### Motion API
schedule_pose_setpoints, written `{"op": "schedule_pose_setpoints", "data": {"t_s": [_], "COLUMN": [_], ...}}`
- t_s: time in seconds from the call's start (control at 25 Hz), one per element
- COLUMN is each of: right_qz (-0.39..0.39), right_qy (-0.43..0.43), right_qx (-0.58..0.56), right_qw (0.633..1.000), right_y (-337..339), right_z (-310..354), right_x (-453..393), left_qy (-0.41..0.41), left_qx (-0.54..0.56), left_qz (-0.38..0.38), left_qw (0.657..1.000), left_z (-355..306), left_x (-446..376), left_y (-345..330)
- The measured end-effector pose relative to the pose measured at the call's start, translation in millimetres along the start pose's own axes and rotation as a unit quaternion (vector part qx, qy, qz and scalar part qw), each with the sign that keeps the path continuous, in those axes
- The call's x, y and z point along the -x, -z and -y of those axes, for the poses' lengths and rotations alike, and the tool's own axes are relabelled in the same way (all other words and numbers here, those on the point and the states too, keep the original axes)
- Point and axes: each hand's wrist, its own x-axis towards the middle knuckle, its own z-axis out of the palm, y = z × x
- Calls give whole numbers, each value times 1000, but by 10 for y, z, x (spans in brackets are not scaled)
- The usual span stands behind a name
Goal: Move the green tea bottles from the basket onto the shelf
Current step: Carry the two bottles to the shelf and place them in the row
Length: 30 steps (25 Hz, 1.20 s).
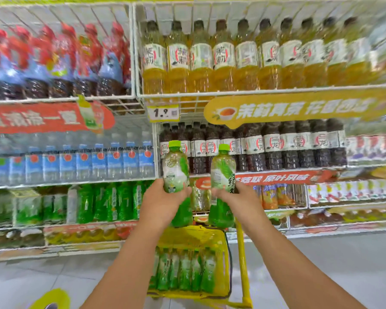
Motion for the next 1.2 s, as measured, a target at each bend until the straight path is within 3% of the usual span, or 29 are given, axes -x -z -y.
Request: {"op": "schedule_pose_setpoints", "data": {"t_s": [0.52, 1.2], "right_qz": [20, -32], "right_qy": [125, 128], "right_qx": [-15, -29], "right_qw": [992, 991], "right_y": [16, -642], "right_z": [1391, 1818], "right_x": [328, 465], "left_qy": [-86, -116], "left_qx": [62, 105], "left_qz": [-41, -1], "left_qw": [994, 988], "left_z": [-975, -913], "left_x": [98, -269], "left_y": [790, 1708]}}
